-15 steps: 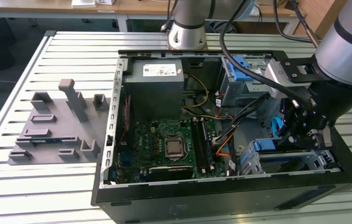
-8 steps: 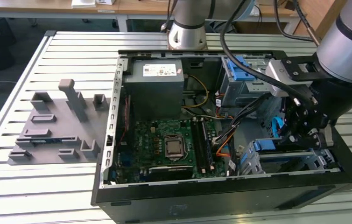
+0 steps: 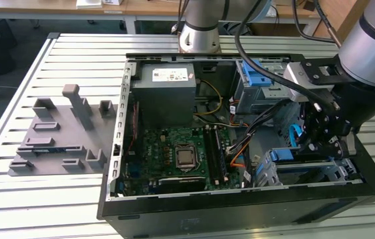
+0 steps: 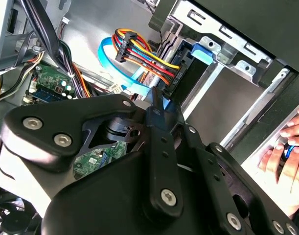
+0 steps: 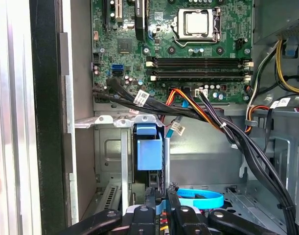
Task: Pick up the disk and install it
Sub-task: 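Insert the second disk wire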
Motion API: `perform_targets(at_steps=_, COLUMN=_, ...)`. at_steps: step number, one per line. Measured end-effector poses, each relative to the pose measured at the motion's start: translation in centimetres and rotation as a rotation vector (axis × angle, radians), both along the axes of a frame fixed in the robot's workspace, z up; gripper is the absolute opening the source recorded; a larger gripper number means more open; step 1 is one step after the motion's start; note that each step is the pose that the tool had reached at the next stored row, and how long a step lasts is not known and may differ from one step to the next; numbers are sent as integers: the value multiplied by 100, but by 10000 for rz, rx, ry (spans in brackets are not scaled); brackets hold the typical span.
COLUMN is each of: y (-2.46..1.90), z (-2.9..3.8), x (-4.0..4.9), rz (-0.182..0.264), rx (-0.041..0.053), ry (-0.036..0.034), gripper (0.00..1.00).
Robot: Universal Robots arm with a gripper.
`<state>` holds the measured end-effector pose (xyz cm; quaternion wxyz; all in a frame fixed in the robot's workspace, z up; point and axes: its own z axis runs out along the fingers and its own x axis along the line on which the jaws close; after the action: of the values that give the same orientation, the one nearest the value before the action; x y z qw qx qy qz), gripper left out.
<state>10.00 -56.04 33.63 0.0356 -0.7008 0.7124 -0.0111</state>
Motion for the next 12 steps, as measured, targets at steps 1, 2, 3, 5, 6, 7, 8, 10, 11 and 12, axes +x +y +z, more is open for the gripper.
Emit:
perform_targets(at_steps=1, y=0, z=0, x=0, rz=0, rx=-1, ry=0, gripper=24)
perform_targets(at_steps=2, y=0, z=-2, x=0, rz=0, rx=-3, ry=0, gripper=24)
perform_targets(at_steps=3, y=0, z=-3, x=0, rz=0, rx=-3, ry=0, gripper=24)
perform_targets(at_steps=5, y=0, z=-8, x=0, rz=0, rx=0, ry=0, gripper=24)
perform_targets(at_steps=6, y=0, z=-9, x=0, rz=0, rx=-1, ry=0, gripper=24)
perform_targets(at_steps=7, y=0, z=-11, x=0, rz=-1, rx=-1, ry=0, gripper=22)
perform_targets(at_steps=8, y=0, z=-12, x=0, rz=0, rx=-2, ry=0, gripper=22)
perform_targets(at_steps=10, y=0, z=-15, x=0, rz=-1, rx=-3, ry=0, gripper=16)
perform_targets(at_steps=11, y=0, z=-17, x=0, rz=-1, rx=-2, ry=0, gripper=16)
perform_targets(at_steps=12, y=0, z=-19, x=0, rz=-1, rx=-1, ry=0, gripper=16)
